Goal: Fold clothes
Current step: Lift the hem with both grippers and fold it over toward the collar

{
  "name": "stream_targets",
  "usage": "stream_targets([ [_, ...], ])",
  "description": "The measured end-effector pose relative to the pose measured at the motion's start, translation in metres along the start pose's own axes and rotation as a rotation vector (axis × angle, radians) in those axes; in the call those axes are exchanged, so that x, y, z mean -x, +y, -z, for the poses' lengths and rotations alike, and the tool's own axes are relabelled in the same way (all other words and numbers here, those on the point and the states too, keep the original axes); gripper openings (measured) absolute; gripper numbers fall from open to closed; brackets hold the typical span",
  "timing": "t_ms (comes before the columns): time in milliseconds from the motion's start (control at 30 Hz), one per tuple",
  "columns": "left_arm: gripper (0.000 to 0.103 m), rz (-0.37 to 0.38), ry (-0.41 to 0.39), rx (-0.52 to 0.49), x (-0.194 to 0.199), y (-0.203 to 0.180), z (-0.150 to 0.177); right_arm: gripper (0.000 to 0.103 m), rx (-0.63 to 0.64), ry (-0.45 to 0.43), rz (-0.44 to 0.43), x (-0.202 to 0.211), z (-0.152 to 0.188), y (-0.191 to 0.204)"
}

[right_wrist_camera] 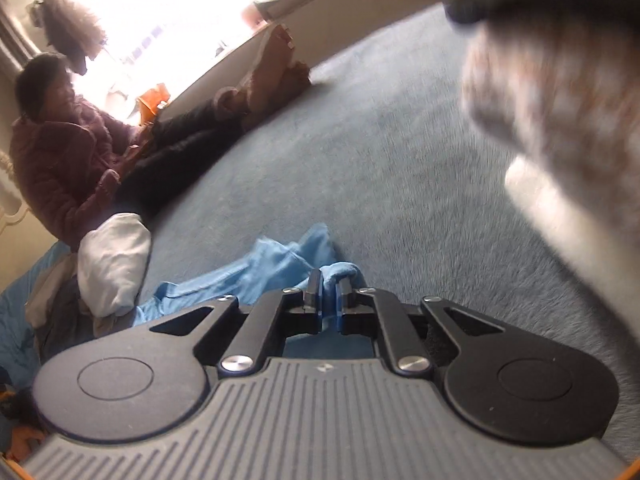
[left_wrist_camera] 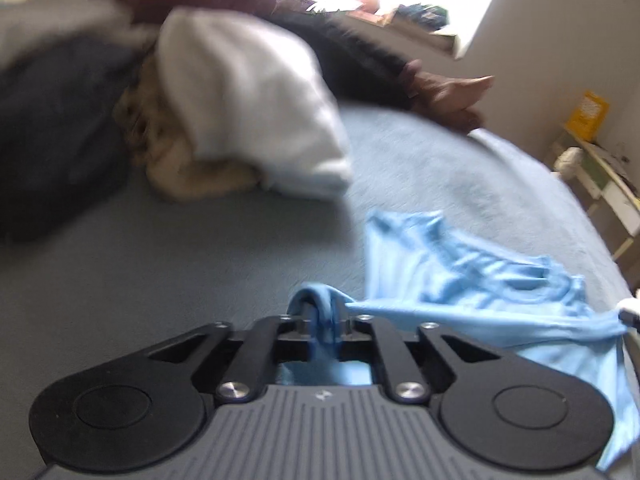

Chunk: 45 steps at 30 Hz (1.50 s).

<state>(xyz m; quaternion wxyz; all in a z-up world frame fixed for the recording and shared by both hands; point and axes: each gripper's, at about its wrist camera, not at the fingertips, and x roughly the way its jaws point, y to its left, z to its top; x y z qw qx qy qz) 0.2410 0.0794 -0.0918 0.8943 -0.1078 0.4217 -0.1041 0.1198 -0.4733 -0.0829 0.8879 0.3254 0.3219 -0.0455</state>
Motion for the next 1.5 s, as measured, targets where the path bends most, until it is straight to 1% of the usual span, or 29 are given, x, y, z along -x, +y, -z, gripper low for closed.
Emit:
stream_targets([
  [33,0.043,-0.004,0.016,0.023,-0.007,0.004,0.001,0.009,-0.021,0.004,0.003,-0.004,0.002,-0.005],
  [67,0.047,0.001,0.013,0.048,-0.007,0.01,0.003,0.016,-0.041,0.008,0.006,-0.009,0.004,-0.009],
  [100,0.05,0.022,0.001,0.073,-0.005,0.017,0.004,0.02,-0.062,0.012,0.009,-0.013,0.006,-0.014],
  [133,0.056,0.037,-0.011,0.098,-0.002,0.024,0.005,0.02,-0.083,0.016,0.012,-0.018,0.008,-0.019],
  [167,0.06,0.03,-0.023,0.118,0.003,0.029,0.005,0.022,-0.103,0.02,0.015,-0.022,0.01,-0.023],
  [200,0.064,0.023,-0.034,0.139,0.009,0.034,0.005,0.029,-0.124,0.024,0.018,-0.027,0.012,-0.028],
  [233,0.064,0.022,-0.046,0.154,0.016,0.039,0.005,0.034,-0.128,0.015,0.028,-0.025,0.014,-0.03],
  [267,0.064,0.04,-0.059,0.153,0.026,0.042,0.006,0.044,-0.114,-0.001,0.032,-0.015,0.015,-0.027],
  [333,0.064,0.095,-0.061,0.139,0.046,0.044,0.01,0.047,-0.081,-0.021,0.014,0.005,0.018,-0.019],
  [400,0.064,0.178,-0.014,0.11,0.068,0.041,0.018,0.049,-0.092,0.008,-0.038,0.025,0.03,-0.009],
  [467,0.064,0.297,0.074,0.09,0.086,0.033,0.036,0.052,-0.121,0.065,-0.101,0.043,0.047,0.003],
  [500,0.064,0.353,0.126,0.105,0.091,0.029,0.048,0.053,-0.14,0.11,-0.132,0.049,0.06,0.009],
  [600,0.065,0.464,0.273,0.218,0.094,0.025,0.091,0.055,-0.239,0.288,-0.219,0.058,0.113,0.025],
  [667,0.065,0.486,0.331,0.299,0.083,0.028,0.117,0.056,-0.319,0.39,-0.252,0.056,0.146,0.029],
  [733,0.063,0.468,0.344,0.377,0.071,0.034,0.14,0.056,-0.395,0.444,-0.237,0.049,0.17,0.026],
  [767,0.062,0.478,0.321,0.42,0.066,0.041,0.147,0.055,-0.433,0.47,-0.229,0.045,0.183,0.024],
  [800,0.061,0.495,0.296,0.479,0.064,0.047,0.151,0.054,-0.464,0.47,-0.205,0.044,0.19,0.02],
  [867,0.061,0.514,0.251,0.584,0.062,0.06,0.154,0.05,-0.534,0.376,-0.169,0.049,0.187,0.007],
  [933,0.06,0.477,0.17,0.613,0.064,0.066,0.152,0.047,-0.542,0.229,-0.099,0.059,0.176,-0.001],
  [1000,0.06,0.446,0.113,0.621,0.062,0.066,0.149,0.047,-0.577,0.146,-0.076,0.06,0.171,-0.009],
  [1033,0.055,0.43,0.092,0.606,0.06,0.064,0.147,0.047,-0.604,0.113,-0.072,0.06,0.17,-0.013],
  [1067,0.053,0.411,0.072,0.584,0.059,0.061,0.145,0.047,-0.633,0.092,-0.075,0.057,0.17,-0.017],
  [1133,0.039,0.364,0.034,0.535,0.059,0.054,0.141,0.043,-0.674,0.063,-0.085,0.053,0.171,-0.021],
  [1167,0.034,0.337,0.019,0.52,0.058,0.052,0.139,0.038,-0.674,0.044,-0.084,0.053,0.171,-0.023],
  [1200,0.021,0.311,0.006,0.507,0.058,0.05,0.137,0.03,-0.667,0.021,-0.078,0.052,0.17,-0.024],
  [1233,0.01,0.284,0.001,0.501,0.057,0.049,0.135,0.025,-0.662,-0.006,-0.068,0.052,0.17,-0.025],
  [1300,0.006,0.244,-0.014,0.482,0.057,0.046,0.13,0.004,-0.661,-0.049,-0.057,0.052,0.17,-0.029],
  [1367,0.005,0.22,-0.053,0.421,0.07,0.038,0.122,0.002,-0.621,-0.071,-0.051,0.059,0.166,-0.026],
  [1500,0.004,0.239,-0.143,0.328,0.115,0.034,0.115,0.002,-0.528,-0.098,-0.05,0.078,0.159,-0.014],
])
